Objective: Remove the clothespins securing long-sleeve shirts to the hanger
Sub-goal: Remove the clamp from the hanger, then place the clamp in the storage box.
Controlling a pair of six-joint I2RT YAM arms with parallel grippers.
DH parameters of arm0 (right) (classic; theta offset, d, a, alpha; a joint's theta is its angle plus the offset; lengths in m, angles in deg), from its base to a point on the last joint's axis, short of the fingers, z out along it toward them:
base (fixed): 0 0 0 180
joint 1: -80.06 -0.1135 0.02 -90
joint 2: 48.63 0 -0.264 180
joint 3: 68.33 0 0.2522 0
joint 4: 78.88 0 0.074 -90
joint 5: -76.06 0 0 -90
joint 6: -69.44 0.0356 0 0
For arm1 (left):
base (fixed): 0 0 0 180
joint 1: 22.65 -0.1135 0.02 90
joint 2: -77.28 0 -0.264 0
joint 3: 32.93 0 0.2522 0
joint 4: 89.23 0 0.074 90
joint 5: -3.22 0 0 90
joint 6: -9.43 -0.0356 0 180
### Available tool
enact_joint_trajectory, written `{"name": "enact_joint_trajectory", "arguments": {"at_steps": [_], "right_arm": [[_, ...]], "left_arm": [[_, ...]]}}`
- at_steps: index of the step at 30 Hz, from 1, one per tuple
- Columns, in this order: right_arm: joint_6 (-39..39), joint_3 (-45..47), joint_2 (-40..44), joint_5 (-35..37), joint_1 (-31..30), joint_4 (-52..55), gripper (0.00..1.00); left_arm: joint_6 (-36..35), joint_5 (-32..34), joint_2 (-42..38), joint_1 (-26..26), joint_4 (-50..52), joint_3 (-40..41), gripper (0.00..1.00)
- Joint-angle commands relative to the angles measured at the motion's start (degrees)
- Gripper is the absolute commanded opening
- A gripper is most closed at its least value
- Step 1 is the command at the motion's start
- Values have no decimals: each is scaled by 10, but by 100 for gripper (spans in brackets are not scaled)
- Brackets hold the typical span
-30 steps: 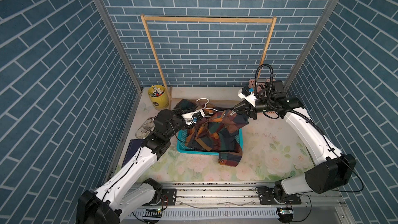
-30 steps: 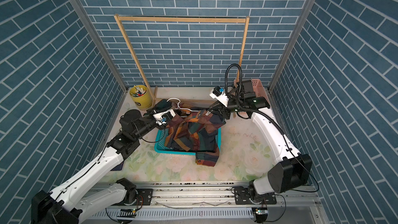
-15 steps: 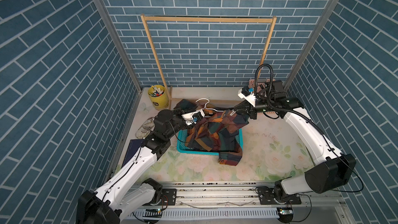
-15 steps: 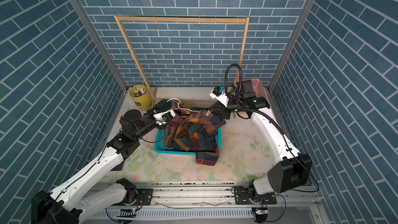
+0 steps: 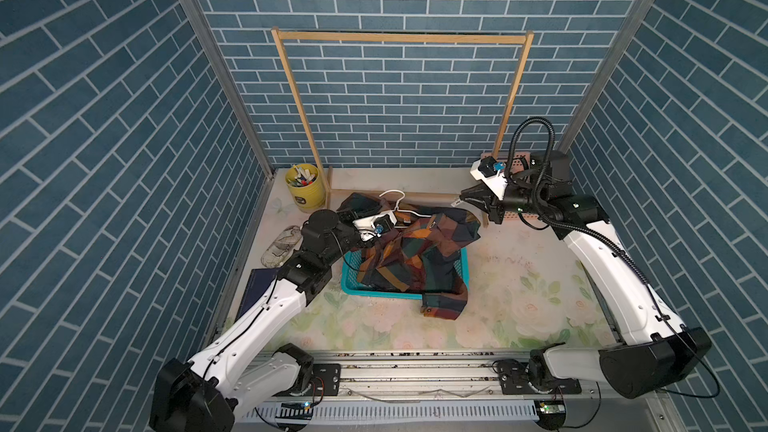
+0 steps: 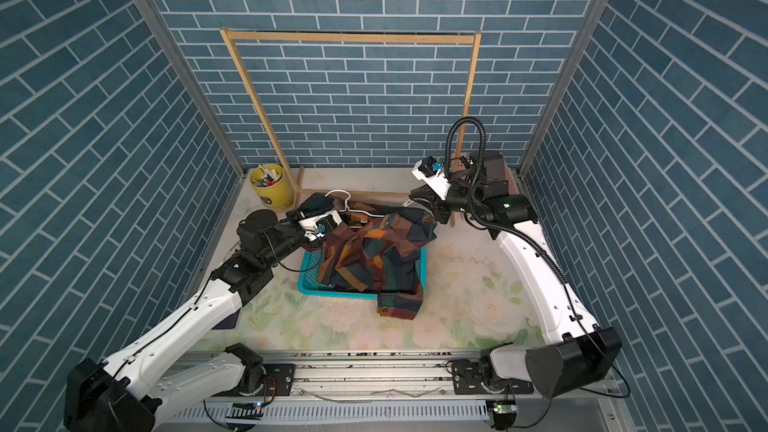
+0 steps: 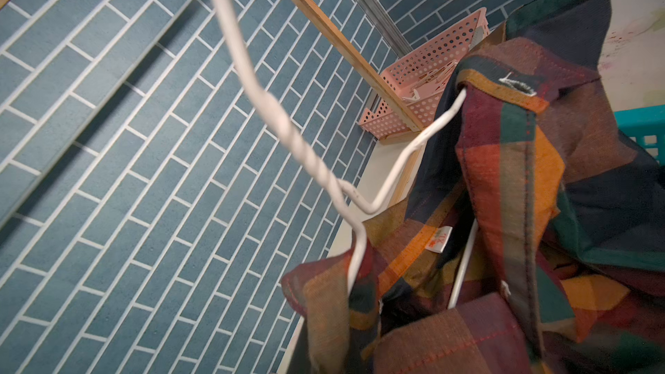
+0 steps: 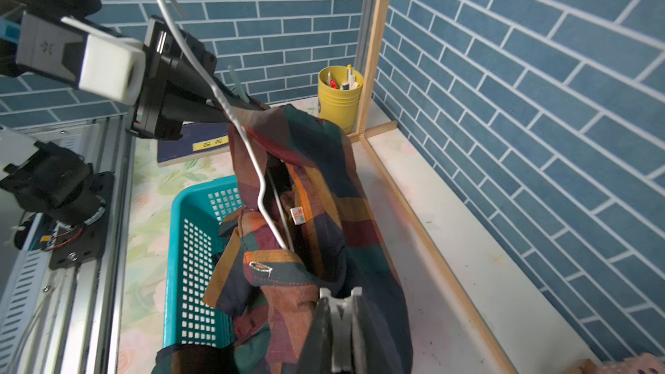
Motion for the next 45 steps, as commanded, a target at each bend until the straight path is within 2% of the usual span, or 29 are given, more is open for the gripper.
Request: {"name": "enact_joint_trajectory", "arguments": {"at_steps": [1,7,9,13,19,23,31,40,45], "right_arm": [[39,11,3,82,11,-45,0],[109,8,-34,205,70,-71,0],[141,1,-60,265,94,-73,0],[182,5,-103,294,145,-102,0],[208,1,-181,336,183,-134,0],[230,-38,-257,335,208,-144,0],[251,-116,-394,371,211,-159,0],[287,-306,-556,364,211,-36,0],[300,-441,-644,343,208,78,0]], "left_arm": [[3,1,-1,-3,-7,-11,0],[7,-2,-5,-3,6,-23,0],[9,-5,-7,-2,9,-27,0],[13,-7,-7,-2,13,-33,0],[13,-11,-12,-3,28,-40,0],[13,-16,-9,-3,35,-43,0],[21,-22,-8,-3,36,-47,0],[22,-21,-8,-2,47,-51,0],[24,-25,-4,-3,48,-55,0]]}}
